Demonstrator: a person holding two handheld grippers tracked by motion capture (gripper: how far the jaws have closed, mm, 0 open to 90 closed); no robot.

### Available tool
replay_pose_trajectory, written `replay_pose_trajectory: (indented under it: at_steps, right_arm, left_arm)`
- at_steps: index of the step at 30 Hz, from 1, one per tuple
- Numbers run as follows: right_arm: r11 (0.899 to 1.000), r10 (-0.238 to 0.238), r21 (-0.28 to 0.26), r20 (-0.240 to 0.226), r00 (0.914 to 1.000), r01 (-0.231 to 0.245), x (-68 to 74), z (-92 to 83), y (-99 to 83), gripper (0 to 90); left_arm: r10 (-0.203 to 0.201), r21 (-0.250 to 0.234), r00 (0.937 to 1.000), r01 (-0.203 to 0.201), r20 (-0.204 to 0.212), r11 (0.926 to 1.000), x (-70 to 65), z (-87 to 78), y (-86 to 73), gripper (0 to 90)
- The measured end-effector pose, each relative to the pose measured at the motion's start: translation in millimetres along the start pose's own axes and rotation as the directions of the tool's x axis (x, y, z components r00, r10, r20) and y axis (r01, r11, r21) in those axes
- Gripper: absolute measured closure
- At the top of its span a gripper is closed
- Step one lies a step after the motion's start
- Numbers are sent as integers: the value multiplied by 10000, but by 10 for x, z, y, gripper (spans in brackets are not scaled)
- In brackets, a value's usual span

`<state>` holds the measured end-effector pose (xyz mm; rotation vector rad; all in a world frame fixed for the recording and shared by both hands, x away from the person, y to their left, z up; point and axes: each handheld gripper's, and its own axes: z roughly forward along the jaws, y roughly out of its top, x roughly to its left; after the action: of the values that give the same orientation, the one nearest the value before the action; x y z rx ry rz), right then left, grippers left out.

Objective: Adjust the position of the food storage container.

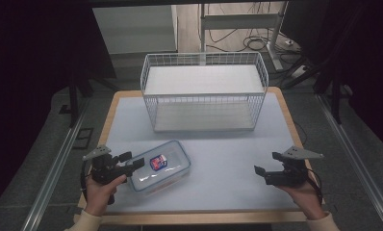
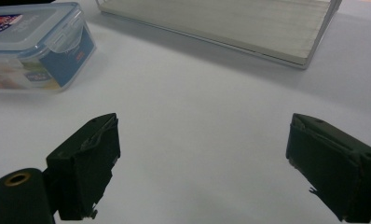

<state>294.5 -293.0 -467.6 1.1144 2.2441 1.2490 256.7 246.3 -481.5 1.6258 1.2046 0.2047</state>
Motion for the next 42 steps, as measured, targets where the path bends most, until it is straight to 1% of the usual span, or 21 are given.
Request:
replay_pose_trajectory:
  at_steps: [8, 10, 12, 15, 20, 25, 28, 29, 30, 32, 33, 34, 35, 38, 40, 41, 42]
  right_arm:
    - [9999, -65, 156, -31, 10000, 65, -6, 40, -37, 98]
    - [9997, -72, 251, -36, 10000, 73, -1, 54, -49, 98]
    - [9994, -145, 313, -48, 9999, 146, 16, 71, -56, 98]
    - [9993, -154, 338, -53, 9999, 155, 25, 78, -54, 98]
    - [9990, -157, 430, 15, 9999, 157, 23, 95, -67, 100]
    - [9984, -208, 524, 35, 9998, 206, 25, 110, -82, 101]
    - [9981, -232, 574, 75, 9997, 227, 30, 118, -80, 101]
    - [9980, -252, 587, 80, 9996, 247, 28, 123, -80, 102]
    - [9979, -284, 584, 91, 9996, 279, 26, 129, -81, 101]
    - [9980, -344, 540, 161, 9993, 334, 30, 134, -80, 109]
    - [9980, -344, 540, 161, 9993, 334, 30, 134, -80, 109]
    - [9979, -410, 506, 199, 9990, 399, 37, 135, -79, 110]
    - [9977, -450, 511, 197, 9988, 440, 48, 136, -76, 111]
    - [9969, -589, 540, 214, 9980, 577, 61, 146, -78, 111]
    - [9965, -599, 598, 243, 9979, 583, 62, 152, -84, 111]
    - [9964, -602, 611, 255, 9979, 586, 62, 154, -85, 111]
    - [9964, -605, 615, 255, 9978, 588, 63, 155, -85, 111]
  left_arm:
    - [92, 68, 9999, -93, 146, 9999, -27, 0, 5, 255]
    - [127, 33, 9998, -127, 168, 9999, -59, -4, 12, 255]
    - [290, -13, 9993, -290, 225, 9996, -106, -18, 22, 280]
    - [479, -6, 9984, -479, 289, 9989, -174, -35, 32, 294]
    - [567, 33, 9972, -570, 495, 9984, -243, -35, 32, 288]
    - [706, 250, 9951, -724, 686, 9971, -317, -1, 18, 281]
    - [940, 397, 9925, -973, 780, 9945, -389, 15, 6, 287]
    - [1102, 453, 9905, -1141, 818, 9924, -425, 18, -7, 311]
    - [1102, 453, 9905, -1141, 818, 9924, -425, 18, -7, 332]
    - [1221, 581, 9885, -1276, 892, 9901, -463, 24, -31, 426]
    - [1275, 589, 9876, -1332, 915, 9893, -484, 21, -48, 426]
    - [1343, 636, 9854, -1414, 1046, 9879, -501, 18, -67, 465]
    - [1381, 722, 9838, -1469, 1144, 9865, -515, 14, -85, 521]
    - [1578, 965, 9791, -1706, 1281, 9806, -547, -5, -153, 644]
    - [1560, 1084, 9776, -1719, 1415, 9791, -562, -15, -187, 733]
    - [1567, 1257, 9758, -1764, 1525, 9763, -578, -18, -221, 795]
    - [1592, 1317, 9752, -1800, 1540, 9748, -584, -17, -237, 817]
